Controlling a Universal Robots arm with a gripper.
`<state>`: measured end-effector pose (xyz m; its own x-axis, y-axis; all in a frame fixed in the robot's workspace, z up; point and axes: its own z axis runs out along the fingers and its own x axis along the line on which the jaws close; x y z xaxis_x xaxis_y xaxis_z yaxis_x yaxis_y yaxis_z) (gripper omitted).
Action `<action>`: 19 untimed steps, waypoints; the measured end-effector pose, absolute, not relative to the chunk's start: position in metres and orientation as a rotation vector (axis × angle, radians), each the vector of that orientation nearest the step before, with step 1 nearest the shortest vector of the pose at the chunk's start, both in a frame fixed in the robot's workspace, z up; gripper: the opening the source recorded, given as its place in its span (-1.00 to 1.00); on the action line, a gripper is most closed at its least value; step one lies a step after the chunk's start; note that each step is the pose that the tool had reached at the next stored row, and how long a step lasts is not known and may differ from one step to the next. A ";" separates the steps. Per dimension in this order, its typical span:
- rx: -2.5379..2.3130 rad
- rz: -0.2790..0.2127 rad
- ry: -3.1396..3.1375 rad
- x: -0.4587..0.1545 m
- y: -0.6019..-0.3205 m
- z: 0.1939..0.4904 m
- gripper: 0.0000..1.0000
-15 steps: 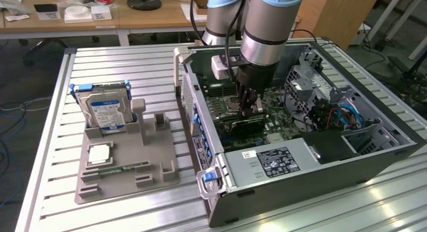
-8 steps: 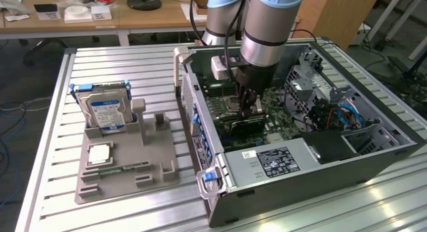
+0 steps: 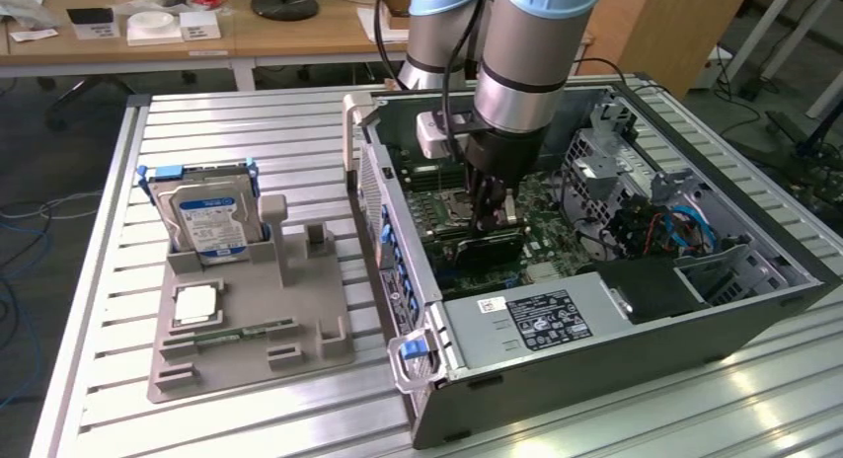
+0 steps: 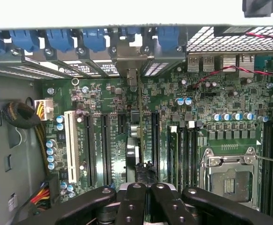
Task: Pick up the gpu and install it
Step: 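Press down on the gpu until it lock into place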
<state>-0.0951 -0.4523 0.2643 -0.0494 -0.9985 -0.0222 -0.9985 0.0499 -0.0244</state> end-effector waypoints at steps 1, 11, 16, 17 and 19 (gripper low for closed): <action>-2.143 -0.004 2.252 -0.095 -0.452 0.264 -0.79; -2.143 -0.004 2.252 -0.095 -0.452 0.262 -0.79; -2.143 -0.004 2.252 -0.095 -0.452 0.262 -0.79; -2.143 -0.004 2.252 -0.095 -0.452 0.262 -0.79; -2.143 -0.004 2.252 -0.096 -0.452 0.261 -0.79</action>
<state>-0.0956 -0.4523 0.2614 -0.0495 -0.9985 -0.0222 -0.9984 0.0501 -0.0247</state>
